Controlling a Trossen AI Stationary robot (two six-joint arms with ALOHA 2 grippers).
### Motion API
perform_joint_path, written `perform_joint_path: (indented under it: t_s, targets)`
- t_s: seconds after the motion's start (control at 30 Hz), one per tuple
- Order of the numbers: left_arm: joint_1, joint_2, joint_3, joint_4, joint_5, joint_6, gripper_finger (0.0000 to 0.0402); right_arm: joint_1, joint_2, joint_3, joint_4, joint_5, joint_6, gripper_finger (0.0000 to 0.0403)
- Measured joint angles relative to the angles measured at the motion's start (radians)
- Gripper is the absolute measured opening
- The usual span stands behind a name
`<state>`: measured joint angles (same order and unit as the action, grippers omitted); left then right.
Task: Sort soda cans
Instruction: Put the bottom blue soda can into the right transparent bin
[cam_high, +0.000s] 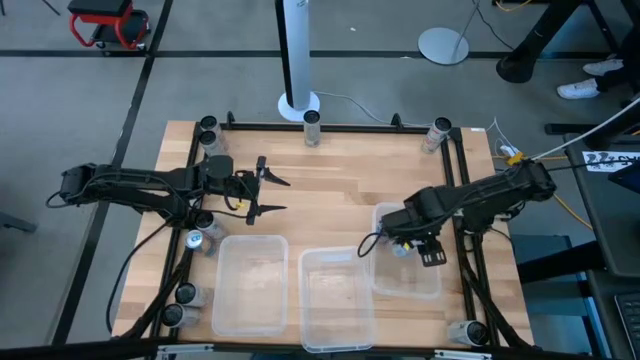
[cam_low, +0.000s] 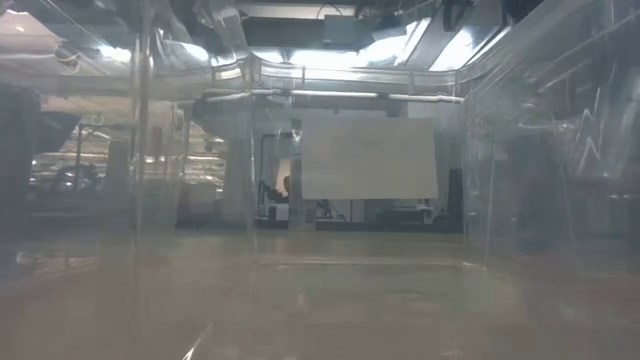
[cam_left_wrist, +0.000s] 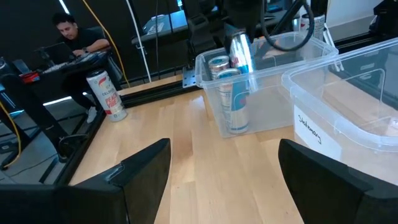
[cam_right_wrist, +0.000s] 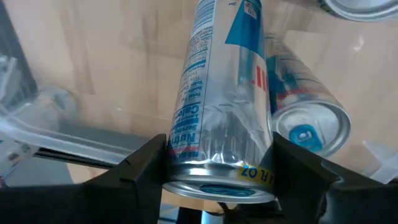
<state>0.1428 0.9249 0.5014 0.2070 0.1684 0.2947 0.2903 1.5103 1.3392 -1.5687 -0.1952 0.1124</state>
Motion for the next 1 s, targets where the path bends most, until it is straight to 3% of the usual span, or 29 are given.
perform_joint_path:
  t_s: [0.27, 1.0]
  targets:
    - [0.0, 0.0, 0.0, 0.0, 0.0, 0.0, 0.0288, -0.003, 0.067, 0.002, -0.005, -0.038, -0.071, 0.0231]
    - [0.0, 0.034, 0.001, 0.015, 0.0, 0.006, 0.0288, -0.002, 0.121, 0.024, -0.011, -0.007, 0.022, 0.024]
